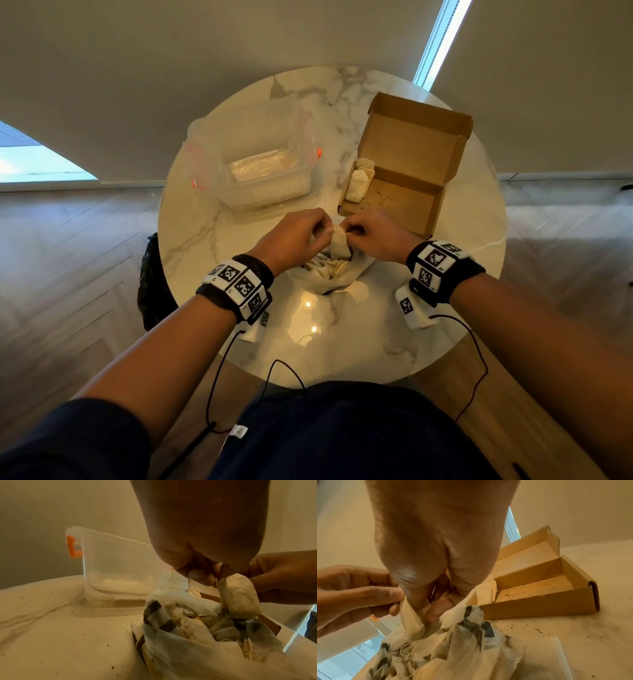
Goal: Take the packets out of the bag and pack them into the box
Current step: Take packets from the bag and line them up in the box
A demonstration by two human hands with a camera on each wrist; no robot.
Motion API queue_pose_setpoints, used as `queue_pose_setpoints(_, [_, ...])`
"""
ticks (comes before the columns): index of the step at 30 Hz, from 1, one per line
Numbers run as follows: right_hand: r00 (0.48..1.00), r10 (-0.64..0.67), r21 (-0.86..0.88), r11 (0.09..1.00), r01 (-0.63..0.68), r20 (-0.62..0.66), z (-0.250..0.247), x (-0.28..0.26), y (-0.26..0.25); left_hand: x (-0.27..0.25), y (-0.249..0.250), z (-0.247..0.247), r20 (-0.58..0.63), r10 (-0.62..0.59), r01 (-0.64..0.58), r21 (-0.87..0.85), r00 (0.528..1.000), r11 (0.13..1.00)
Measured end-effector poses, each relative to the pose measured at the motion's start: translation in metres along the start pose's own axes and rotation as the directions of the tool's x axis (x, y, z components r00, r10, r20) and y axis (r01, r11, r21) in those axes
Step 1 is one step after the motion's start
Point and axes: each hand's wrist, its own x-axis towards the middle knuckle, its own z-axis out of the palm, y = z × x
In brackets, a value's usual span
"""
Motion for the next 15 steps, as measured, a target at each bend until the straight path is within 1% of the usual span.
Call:
queue_pose_setpoints(3, [1.000,0.011,0.033,0.999,-0.011,0.004,-0.002,-0.002,-0.002,0.002,0.001,0.001,-0.031,-0.007,0.006,-0.028,0.999,1.000])
queue_pose_setpoints(6, [1.000,0.012,0.086,0.996,-0.013,0.008,-0.004,-0.004,-0.001,0.007,0.000,0.001,-0.026,-0.010,0.008,-0.047,1.000,0.999])
queue_pose_setpoints(9, [1.000,0.023,0.084,0.996,-0.023,0.001,-0.005,-0.005,0.001,0.013,-0.002,0.000,-0.024,0.020,-0.022,-0.054,1.000,0.998])
queue_pose_setpoints(12, [0.999,0.026,0.047,0.999,-0.025,-0.031,-0.006,-0.005,0.002,0.018,0.000,-0.003,-0.034,0.054,-0.056,-0.048,0.998,0.997])
queue_pose_setpoints(15, [0.997,0.039,0.050,0.998,-0.036,-0.062,-0.012,-0.004,0.006,0.026,0.004,-0.006,-0.049,0.059,-0.062,-0.059,0.997,0.996])
